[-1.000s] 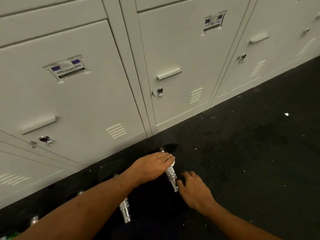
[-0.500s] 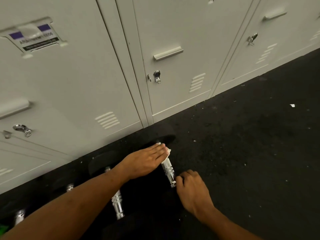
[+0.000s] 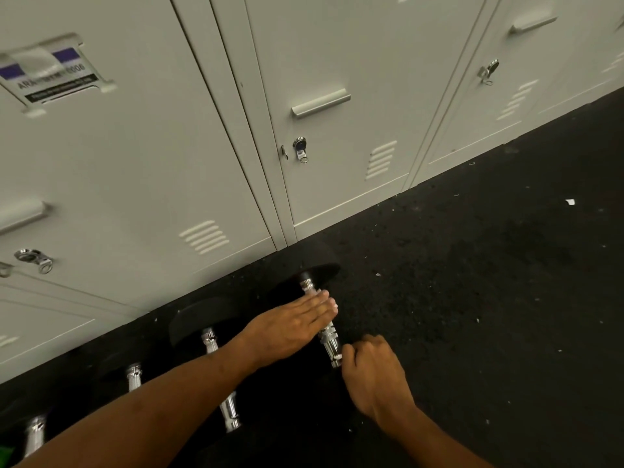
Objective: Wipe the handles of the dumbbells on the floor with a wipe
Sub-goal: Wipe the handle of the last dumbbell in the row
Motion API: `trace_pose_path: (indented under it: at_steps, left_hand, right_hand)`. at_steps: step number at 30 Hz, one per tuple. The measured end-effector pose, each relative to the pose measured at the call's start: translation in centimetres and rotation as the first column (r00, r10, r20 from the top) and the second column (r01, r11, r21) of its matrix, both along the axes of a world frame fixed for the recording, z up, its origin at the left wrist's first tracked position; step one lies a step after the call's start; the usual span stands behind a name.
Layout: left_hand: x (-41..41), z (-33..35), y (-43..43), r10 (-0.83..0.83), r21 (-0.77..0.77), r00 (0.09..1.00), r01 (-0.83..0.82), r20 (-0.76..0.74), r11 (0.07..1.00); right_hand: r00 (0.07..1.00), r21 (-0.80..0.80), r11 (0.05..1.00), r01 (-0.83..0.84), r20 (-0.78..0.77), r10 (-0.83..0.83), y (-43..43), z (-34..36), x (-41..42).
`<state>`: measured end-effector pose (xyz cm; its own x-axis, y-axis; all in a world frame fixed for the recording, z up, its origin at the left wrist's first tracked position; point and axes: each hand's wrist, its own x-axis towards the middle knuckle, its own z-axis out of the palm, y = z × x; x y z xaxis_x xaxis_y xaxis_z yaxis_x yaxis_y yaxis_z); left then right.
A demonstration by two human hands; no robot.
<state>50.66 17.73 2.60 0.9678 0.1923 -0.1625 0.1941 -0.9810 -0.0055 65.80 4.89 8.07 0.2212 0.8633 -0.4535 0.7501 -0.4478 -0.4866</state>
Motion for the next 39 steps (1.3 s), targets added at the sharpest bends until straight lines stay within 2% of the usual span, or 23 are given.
trace_pose_path:
  at_steps: [4,9,16,19,22,25,27,30,34,39]
  left_hand:
    - [0.4,-0.5,-1.9,-0.088,-0.026,0.993,0.091,0.074,0.996]
    - [0.6,-0.7,-3.5,-0.185,-0.031,0.978,0.188,0.095,0.982]
    - [0.2,-0.2,-0.5,-0.277,-0.023,0.961,0.276,-0.016,0.961]
    - [0.4,0.0,1.9,-0.236,0.007,0.972,0.236,-0.021,0.972]
    - [0.6,0.0,3.9,-0.193,0.132,0.979,0.199,-0.063,0.971]
    - [1.0,0.3,3.6,-0.132,0.178,0.985,0.15,-0.111,0.972]
    - [0.9,-0.1,2.2,-0.028,0.146,0.993,0.044,-0.113,0.988]
    - [0.3,-0.4,0.0,0.07,0.05,0.997,-0.069,-0.025,0.996]
    - [0.0,-0.5,-2.9,-0.018,-0.012,0.997,0.019,0.075,1.0]
    - [0.3,-0.3,-3.9,-0.149,-0.018,0.985,0.151,0.089,0.988]
  right_hand:
    - [0.999,-0.001,0.999,0.048,0.02,-0.048,-0.1,-1.2,0.0]
    - [0.993,0.037,0.993,0.109,0.041,-0.11,-0.2,-1.0,0.0]
    - [0.996,0.036,0.996,0.083,0.031,-0.084,-0.3,-1.5,-0.2]
    - [0.998,0.015,0.998,0.065,0.011,-0.065,-0.3,-1.6,-0.1]
    - [0.997,0.029,0.997,0.073,-0.005,-0.072,-0.4,-1.8,0.0]
    - [0.997,0.04,0.996,0.08,-0.017,-0.079,-0.5,-1.9,0.0]
    - [0.997,0.043,0.996,0.082,-0.018,-0.081,-0.5,-2.0,0.1]
    - [0.997,0.058,0.995,0.079,-0.01,-0.078,-0.5,-2.2,0.1]
    - [0.996,0.072,0.993,0.091,-0.02,-0.09,-0.7,-2.4,0.0]
    - [0.996,0.09,0.992,0.09,0.019,-0.092,-0.5,-2.4,0.0]
